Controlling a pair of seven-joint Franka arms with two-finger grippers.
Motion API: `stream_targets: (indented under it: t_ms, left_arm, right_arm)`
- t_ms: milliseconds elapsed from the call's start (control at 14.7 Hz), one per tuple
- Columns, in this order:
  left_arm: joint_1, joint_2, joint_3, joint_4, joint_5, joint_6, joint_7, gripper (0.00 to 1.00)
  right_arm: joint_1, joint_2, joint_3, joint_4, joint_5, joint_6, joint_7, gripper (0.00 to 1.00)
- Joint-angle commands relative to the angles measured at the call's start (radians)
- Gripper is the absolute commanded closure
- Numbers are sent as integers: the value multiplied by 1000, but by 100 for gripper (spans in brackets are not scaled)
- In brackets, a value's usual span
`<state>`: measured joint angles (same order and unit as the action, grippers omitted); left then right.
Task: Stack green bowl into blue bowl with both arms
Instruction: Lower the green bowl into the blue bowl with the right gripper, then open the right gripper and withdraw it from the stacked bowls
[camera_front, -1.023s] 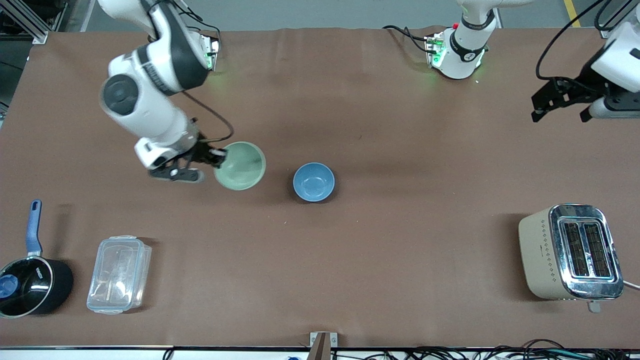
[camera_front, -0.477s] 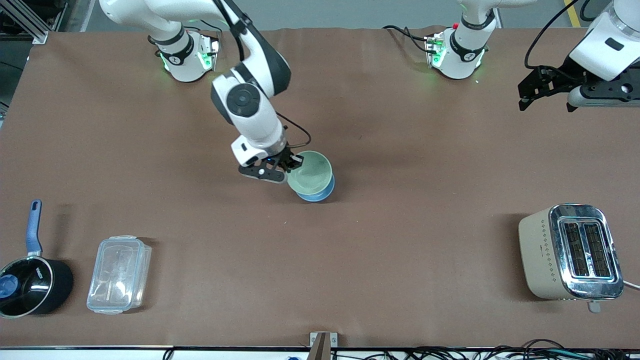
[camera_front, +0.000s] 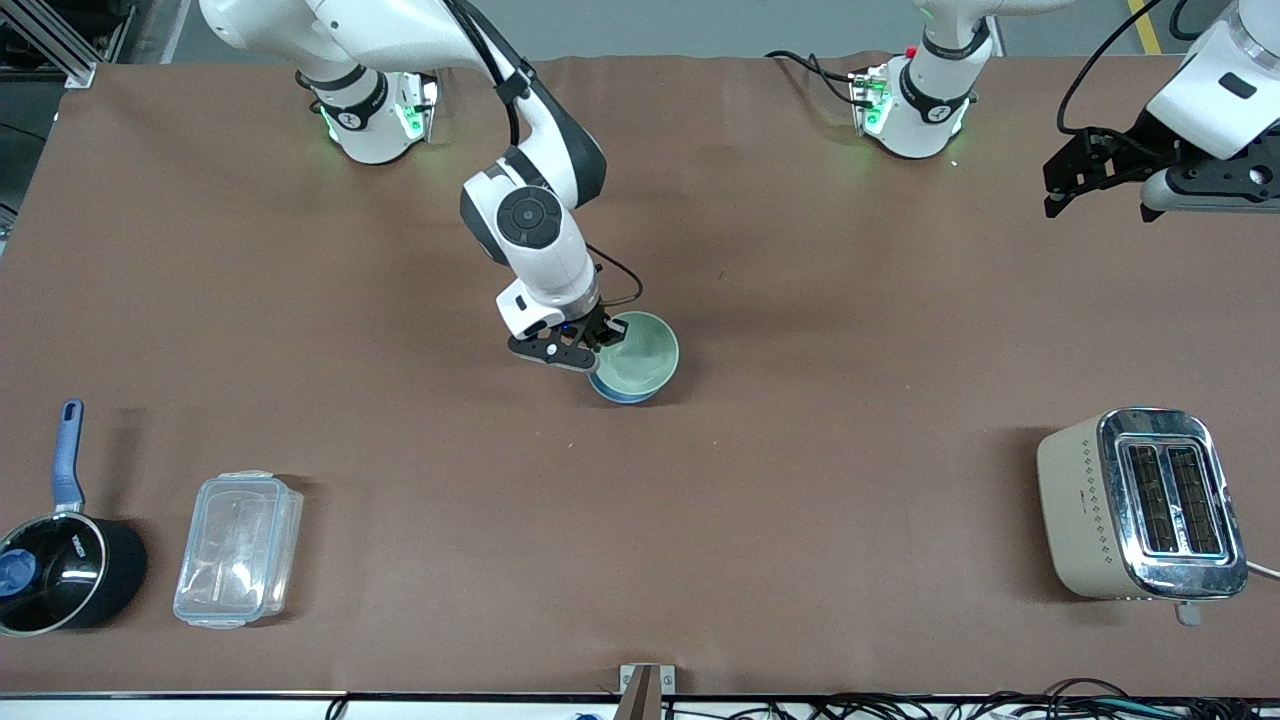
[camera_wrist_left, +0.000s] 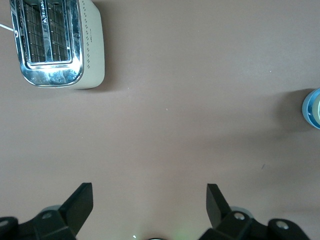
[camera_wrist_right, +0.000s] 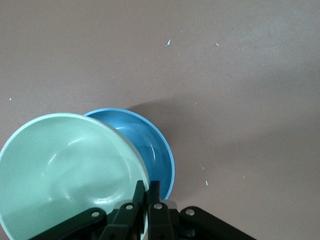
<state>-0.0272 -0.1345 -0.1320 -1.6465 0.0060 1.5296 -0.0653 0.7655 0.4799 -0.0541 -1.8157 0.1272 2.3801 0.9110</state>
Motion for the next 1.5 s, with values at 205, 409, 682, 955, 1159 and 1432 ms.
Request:
stream_targets:
  t_ms: [205,409,682,955,1159,1432]
  left_arm:
    - [4,36,5,37,0,-19,18,0]
    - [6,44,5,39,0,-16,21,0]
    - [15,49,11,40,0,-16,21,0]
    - [32,46,11,39,-1,-19,24,0]
    - [32,44,11,39,-1,-20,24,0]
    - [30,44,11,39,-3,-20,18,0]
  right_arm:
    - [14,2,-12,-27,-54,10,32,100]
    - [20,3,-12,-25,-54,14,34,99]
    - [24,16,-10,-25,-52,36,36,97]
    - [23,16,-10,-25,-52,36,36,73]
    - [12,9,-10,-20,-50,21,36,37]
    - [-52,-136,-23,-16,-57,-134,20,3]
